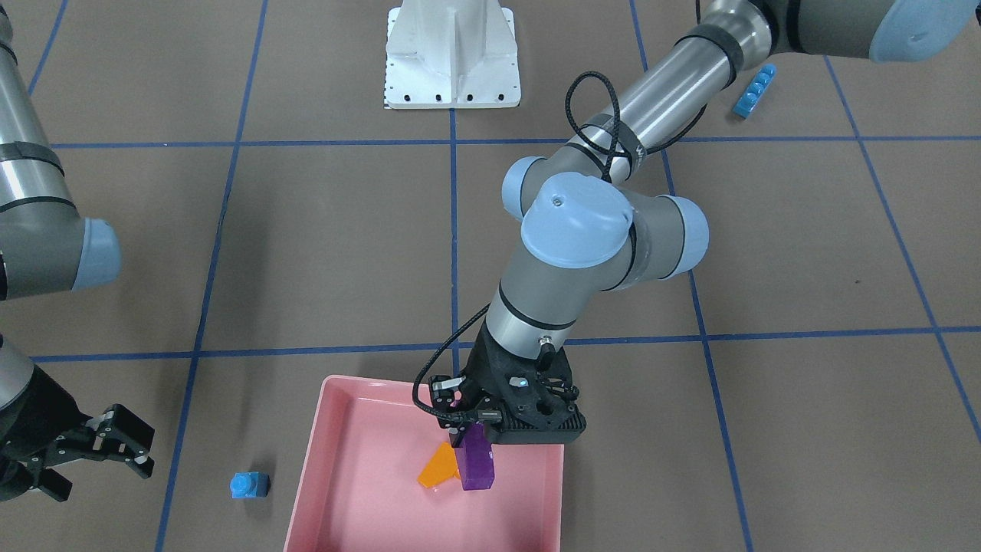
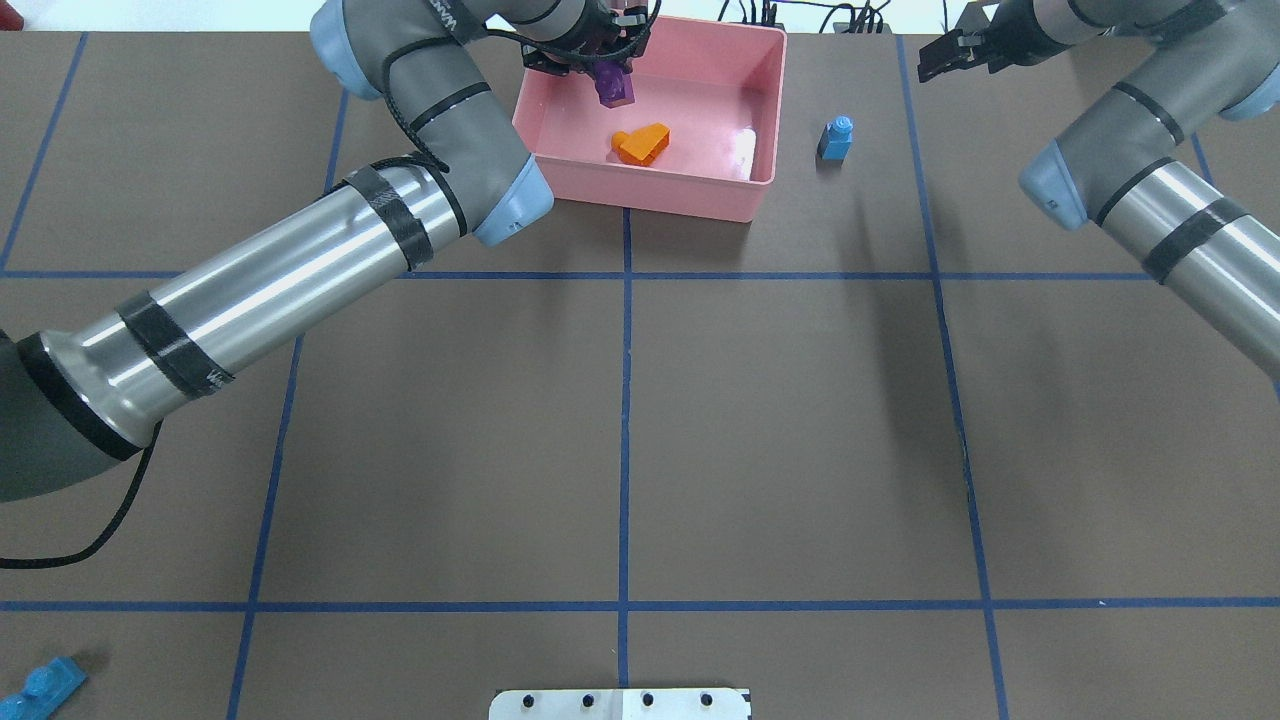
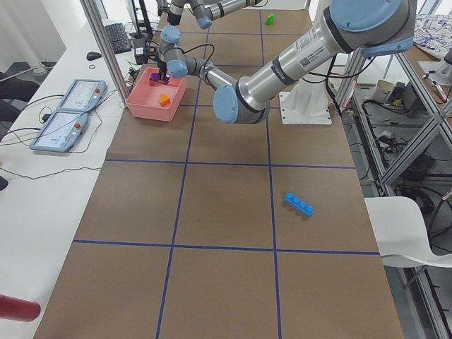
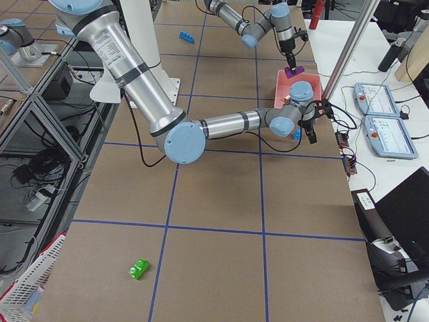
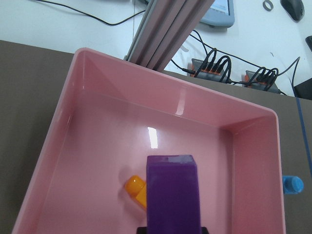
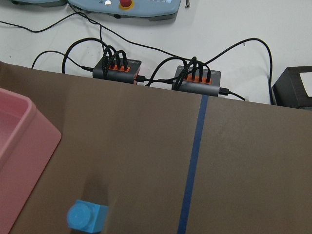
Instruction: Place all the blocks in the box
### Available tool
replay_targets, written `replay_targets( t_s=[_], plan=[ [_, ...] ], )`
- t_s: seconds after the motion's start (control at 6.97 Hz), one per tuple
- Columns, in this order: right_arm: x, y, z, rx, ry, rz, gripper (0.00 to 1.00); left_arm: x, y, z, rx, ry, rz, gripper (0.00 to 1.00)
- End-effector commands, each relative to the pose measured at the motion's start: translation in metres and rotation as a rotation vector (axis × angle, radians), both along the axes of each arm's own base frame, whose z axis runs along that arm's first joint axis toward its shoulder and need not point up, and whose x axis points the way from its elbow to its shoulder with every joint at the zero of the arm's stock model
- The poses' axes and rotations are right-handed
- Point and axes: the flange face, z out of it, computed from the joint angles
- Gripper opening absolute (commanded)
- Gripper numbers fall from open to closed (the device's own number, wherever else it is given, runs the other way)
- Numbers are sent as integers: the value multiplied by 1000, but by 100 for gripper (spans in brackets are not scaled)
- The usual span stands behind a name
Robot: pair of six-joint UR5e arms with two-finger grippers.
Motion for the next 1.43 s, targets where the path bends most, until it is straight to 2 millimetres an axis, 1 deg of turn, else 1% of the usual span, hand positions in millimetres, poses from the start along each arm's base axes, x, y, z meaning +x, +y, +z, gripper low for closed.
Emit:
replay_targets(
  t_s=[0.0, 0.14, 0.29, 0.43, 0.57, 0.72, 0.86, 1.0, 1.15, 1.29],
  plan=[
    [-42, 15, -6, 65, -6, -20, 99, 15, -3, 12, 9, -34, -47, 0],
    [-48, 16, 5, 98, -20, -20, 99, 28, 3, 15, 19, -54, -75, 0],
    [-65, 17, 9, 131, -9, -3, 99, 29, 3, 16, -2, -42, -92, 67],
    [-77, 10, -2, 138, -7, -3, 99, 30, 4, 15, -1, -40, -89, 100],
    [-104, 9, -4, 151, 17, 10, 99, 28, 9, 3, 11, -20, -88, 100],
    [-111, 8, 2, 166, 11, 9, 99, 24, 8, -4, 17, -6, -85, 100],
    [-115, 3, 9, 154, 21, 10, 99, 2, -1, -17, 12, 24, -67, 100],
    [-119, -3, 7, 148, 27, 11, 99, -17, -2, -28, -1, 47, -16, 100],
    [-120, -5, 3, 151, 23, 10, 99, -53, -15, -33, -59, 45, 29, 100],
    [-125, -3, 0, 150, 21, 7, 99, -82, -19, -40, -82, 71, 99, 100]
  ],
)
